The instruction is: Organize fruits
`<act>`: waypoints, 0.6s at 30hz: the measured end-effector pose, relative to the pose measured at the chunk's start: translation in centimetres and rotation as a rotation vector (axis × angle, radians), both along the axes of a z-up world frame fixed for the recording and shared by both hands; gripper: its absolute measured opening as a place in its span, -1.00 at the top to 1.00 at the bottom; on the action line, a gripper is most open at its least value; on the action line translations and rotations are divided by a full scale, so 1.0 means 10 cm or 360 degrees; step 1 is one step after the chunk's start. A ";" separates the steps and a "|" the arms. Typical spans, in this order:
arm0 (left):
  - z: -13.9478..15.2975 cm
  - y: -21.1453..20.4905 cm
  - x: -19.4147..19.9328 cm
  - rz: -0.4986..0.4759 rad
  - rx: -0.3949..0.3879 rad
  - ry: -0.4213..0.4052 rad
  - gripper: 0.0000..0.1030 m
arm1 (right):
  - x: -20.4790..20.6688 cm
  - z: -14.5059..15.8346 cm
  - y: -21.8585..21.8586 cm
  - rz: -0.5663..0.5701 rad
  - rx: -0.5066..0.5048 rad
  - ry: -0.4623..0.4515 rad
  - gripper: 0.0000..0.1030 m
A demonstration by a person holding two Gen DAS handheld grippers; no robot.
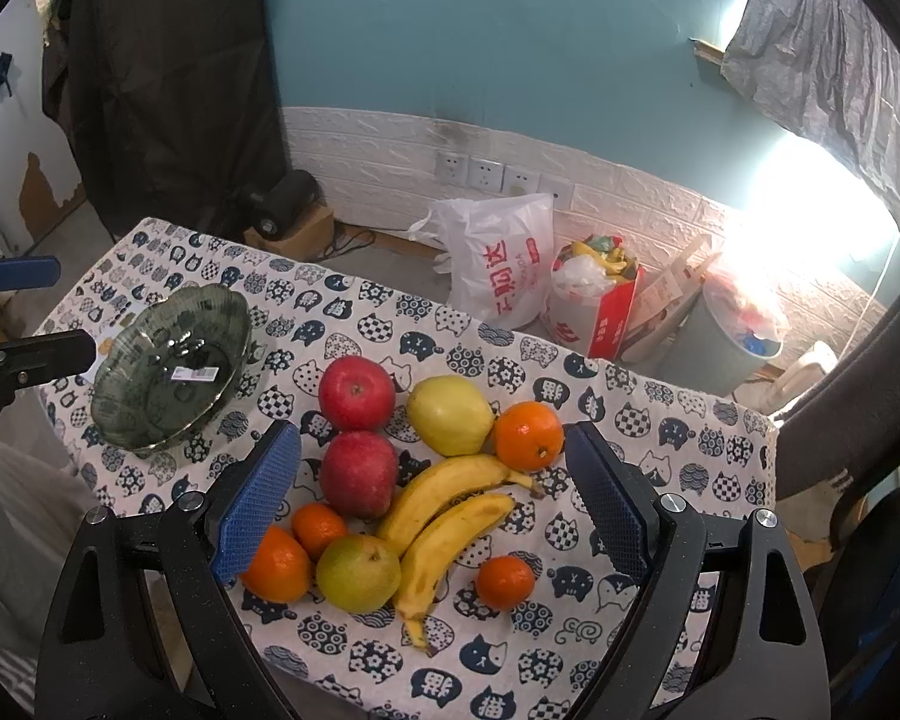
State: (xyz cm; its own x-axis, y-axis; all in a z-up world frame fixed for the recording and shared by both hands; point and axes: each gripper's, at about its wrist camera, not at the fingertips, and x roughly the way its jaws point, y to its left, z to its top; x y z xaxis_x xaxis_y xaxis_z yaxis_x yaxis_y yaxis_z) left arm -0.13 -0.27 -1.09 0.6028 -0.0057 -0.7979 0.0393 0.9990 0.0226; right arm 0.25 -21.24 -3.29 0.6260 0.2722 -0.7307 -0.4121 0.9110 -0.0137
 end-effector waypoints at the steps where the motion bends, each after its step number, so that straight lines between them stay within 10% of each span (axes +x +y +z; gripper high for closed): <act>1: 0.00 0.00 0.00 -0.0001 0.0001 0.0000 -0.90 | 0.00 0.00 0.00 -0.0001 0.0000 0.0000 -0.71; 18: -0.01 0.02 -0.01 0.0009 0.0008 -0.0010 -0.90 | 0.01 0.00 -0.01 -0.0028 -0.0001 0.0010 -0.71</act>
State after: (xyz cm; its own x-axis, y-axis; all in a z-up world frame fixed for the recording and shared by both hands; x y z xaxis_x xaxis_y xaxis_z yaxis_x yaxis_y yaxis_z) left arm -0.22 -0.11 -1.21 0.6075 0.0021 -0.7943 0.0332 0.9991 0.0280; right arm 0.39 -21.32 -3.26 0.6260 0.2608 -0.7349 -0.3963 0.9181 -0.0117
